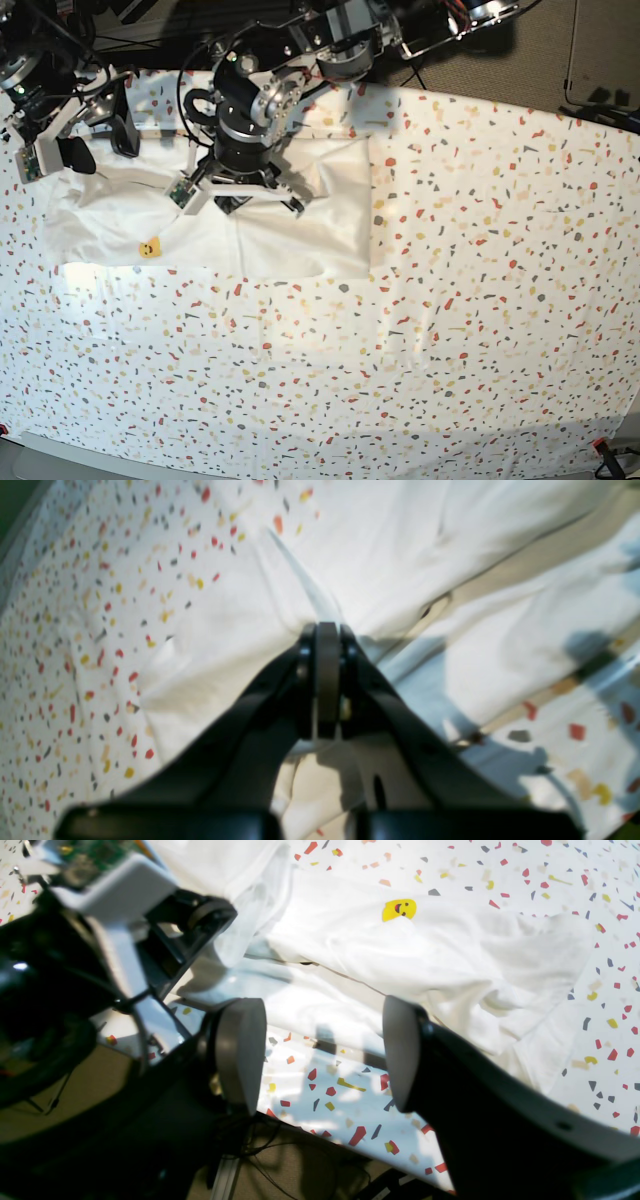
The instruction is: Fold the T-shirt properly
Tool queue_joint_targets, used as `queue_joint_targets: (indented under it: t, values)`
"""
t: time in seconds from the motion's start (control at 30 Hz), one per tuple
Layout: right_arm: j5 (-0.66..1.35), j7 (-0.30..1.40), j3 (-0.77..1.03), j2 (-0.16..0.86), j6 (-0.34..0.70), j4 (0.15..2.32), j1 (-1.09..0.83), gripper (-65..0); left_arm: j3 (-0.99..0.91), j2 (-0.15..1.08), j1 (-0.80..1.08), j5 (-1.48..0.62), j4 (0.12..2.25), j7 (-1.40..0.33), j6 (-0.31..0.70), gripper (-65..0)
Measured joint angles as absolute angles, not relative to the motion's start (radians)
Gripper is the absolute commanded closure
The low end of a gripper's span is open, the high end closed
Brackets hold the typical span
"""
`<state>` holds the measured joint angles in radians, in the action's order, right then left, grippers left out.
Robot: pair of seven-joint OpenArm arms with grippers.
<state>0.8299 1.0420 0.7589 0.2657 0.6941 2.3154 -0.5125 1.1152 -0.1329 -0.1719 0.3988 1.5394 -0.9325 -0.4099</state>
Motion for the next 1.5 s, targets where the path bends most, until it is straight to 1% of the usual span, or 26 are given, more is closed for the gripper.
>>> queue_joint_targets:
  t: [0.17, 0.3, 0.37, 0.6, 0.67, 0.8, 1.0, 1.03, 1.13, 1.17, 1.2, 1.33, 1.4, 1.5]
  values:
    - [0.830, 1.042, 0.759, 0.266, 0.694, 2.315, -0.513, -36.6, 1.114, -0.133, -0.172, 0.389, 1.554, -0.912, -0.411, 0.0]
    - [0.830, 1.042, 0.759, 0.266, 0.694, 2.315, -0.513, -36.6, 1.114, -0.131, -0.172, 0.289, 1.554, -0.865, -0.408, 0.0]
    - [0.830, 1.042, 0.759, 0.266, 0.694, 2.315, -0.513, -36.6, 1.114, -0.131, -0.172, 0.256, 1.554, -0.834, -0.365, 0.0]
    - [0.830, 1.042, 0.759, 0.266, 0.694, 2.315, -0.513, -36.6, 1.114, -0.131, -0.178, 0.199, 1.554, -0.747, -0.340, 0.0]
    - [0.830, 1.042, 0.759, 0.266, 0.694, 2.315, -0.513, -36.6, 1.114, -0.131, -0.194, 0.197, 1.554, -0.746, -0.340, 0.0]
    - [0.830, 1.051, 0.759, 0.266, 0.694, 2.315, -0.513, -36.6, 1.113, -0.130, -0.208, 0.246, 1.555, -0.815, -0.341, 0.0]
    - [0.830, 1.050, 0.759, 0.265, 0.694, 2.315, -0.513, -36.6, 1.114, -0.129, -0.190, 0.196, 1.555, -0.820, -0.341, 0.0]
    - [0.830, 1.049, 0.759, 0.266, 0.694, 2.315, -0.513, -36.6, 1.114, -0.129, -0.183, 0.197, 1.555, -0.805, -0.341, -1.3]
    - [0.830, 1.049, 0.759, 0.266, 0.694, 2.315, -0.512, -36.6, 1.114, -0.130, -0.175, 0.192, 1.555, -0.778, -0.340, -16.9]
    - [0.830, 1.047, 0.759, 0.266, 0.694, 2.315, -0.513, -36.6, 1.114, -0.130, -0.175, 0.200, 1.555, -0.758, -0.340, -20.4]
    - [0.830, 1.046, 0.759, 0.266, 0.694, 2.315, -0.513, -36.6, 1.114, -0.131, -0.176, 0.236, 1.555, -0.758, -0.338, -22.5]
    - [0.830, 1.046, 0.759, 0.266, 0.694, 2.315, -0.513, -36.6, 1.114, -0.130, -0.178, 0.344, 1.555, -0.781, -0.340, -23.2]
    - [0.830, 1.046, 0.759, 0.266, 0.694, 2.315, -0.513, -36.6, 1.114, -0.130, -0.183, 0.348, 1.555, -0.819, -0.340, -23.2]
    - [0.830, 1.046, 0.759, 0.266, 0.694, 2.315, -0.513, -36.6, 1.114, -0.130, -0.198, 0.362, 1.555, -0.822, -0.339, -23.2]
